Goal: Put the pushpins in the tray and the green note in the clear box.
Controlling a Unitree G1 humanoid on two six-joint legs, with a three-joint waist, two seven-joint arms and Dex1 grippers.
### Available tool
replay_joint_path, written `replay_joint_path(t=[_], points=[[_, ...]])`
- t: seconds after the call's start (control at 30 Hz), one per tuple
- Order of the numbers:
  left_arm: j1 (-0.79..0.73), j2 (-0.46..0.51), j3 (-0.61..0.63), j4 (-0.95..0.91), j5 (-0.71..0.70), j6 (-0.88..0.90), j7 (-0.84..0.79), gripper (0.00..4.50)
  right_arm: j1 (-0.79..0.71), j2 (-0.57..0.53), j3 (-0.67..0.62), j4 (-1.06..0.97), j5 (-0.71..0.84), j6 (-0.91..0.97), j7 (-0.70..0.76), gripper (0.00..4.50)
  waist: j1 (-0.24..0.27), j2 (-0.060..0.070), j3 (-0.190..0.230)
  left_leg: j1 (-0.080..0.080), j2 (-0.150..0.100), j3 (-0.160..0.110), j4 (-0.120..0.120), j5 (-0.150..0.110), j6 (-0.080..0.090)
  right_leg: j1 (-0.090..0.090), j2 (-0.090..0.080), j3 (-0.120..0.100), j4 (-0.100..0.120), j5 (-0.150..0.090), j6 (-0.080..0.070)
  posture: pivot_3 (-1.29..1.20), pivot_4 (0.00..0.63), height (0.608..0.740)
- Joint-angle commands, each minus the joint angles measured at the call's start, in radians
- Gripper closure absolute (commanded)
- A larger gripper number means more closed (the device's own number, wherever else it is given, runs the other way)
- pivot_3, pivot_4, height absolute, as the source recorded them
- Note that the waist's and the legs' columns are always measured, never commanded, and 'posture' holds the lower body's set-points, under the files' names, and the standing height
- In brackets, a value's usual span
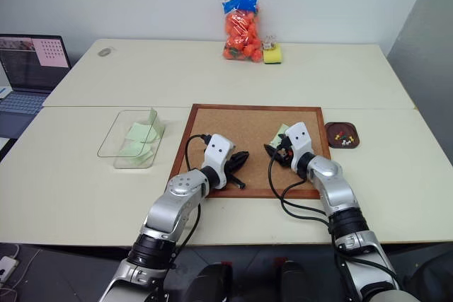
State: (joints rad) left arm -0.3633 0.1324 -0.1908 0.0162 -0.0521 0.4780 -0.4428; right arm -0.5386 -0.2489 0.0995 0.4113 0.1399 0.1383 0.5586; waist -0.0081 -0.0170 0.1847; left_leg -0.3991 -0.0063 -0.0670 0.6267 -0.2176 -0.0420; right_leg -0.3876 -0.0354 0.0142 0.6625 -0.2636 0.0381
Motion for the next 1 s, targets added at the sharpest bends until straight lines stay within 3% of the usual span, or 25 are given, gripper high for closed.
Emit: replay_joint_path(t=[0.03, 0.37, 0.63, 1.0], points=[[0.023, -0.001, -0.023, 0.004, 0.002, 0.026, 0.001, 4.50, -0.020, 0.016, -0.021, 0.000, 0.009, -0.021, 0.003, 2.44, -0.001, 0.000, 0.000, 0.000, 0.000, 0.000, 0.000, 0.000, 0.000, 0.000, 0.000, 0.000, 0.000, 0.000, 0.000, 0.00, 0.150, 0.740], [0.033, -0.001, -0.028, -0.006, 0.001, 0.028, 0.007, 4.50, -0.010, 0.020, -0.009, -0.014, -0.004, -0.031, 0.033, 4.46, -0.004, 0.000, 0.000, 0.000, 0.000, 0.000, 0.000, 0.000, 0.000, 0.000, 0.000, 0.000, 0.000, 0.000, 0.000, 0.00, 0.150, 0.740], [0.034, 0.000, -0.032, -0.008, 0.002, 0.030, 0.006, 4.50, -0.006, 0.010, -0.007, -0.015, -0.019, -0.050, 0.038, 4.46, -0.005, 0.000, 0.000, 0.000, 0.000, 0.000, 0.000, 0.000, 0.000, 0.000, 0.000, 0.000, 0.000, 0.000, 0.000, 0.00, 0.150, 0.740], [0.033, -0.006, -0.029, -0.006, 0.001, 0.029, 0.012, 4.50, -0.001, -0.016, -0.046, -0.197, 0.055, -0.054, 0.100, 4.46, -0.007, 0.000, 0.000, 0.000, 0.000, 0.000, 0.000, 0.000, 0.000, 0.000, 0.000, 0.000, 0.000, -0.001, 0.001, 0.00, 0.150, 0.740]])
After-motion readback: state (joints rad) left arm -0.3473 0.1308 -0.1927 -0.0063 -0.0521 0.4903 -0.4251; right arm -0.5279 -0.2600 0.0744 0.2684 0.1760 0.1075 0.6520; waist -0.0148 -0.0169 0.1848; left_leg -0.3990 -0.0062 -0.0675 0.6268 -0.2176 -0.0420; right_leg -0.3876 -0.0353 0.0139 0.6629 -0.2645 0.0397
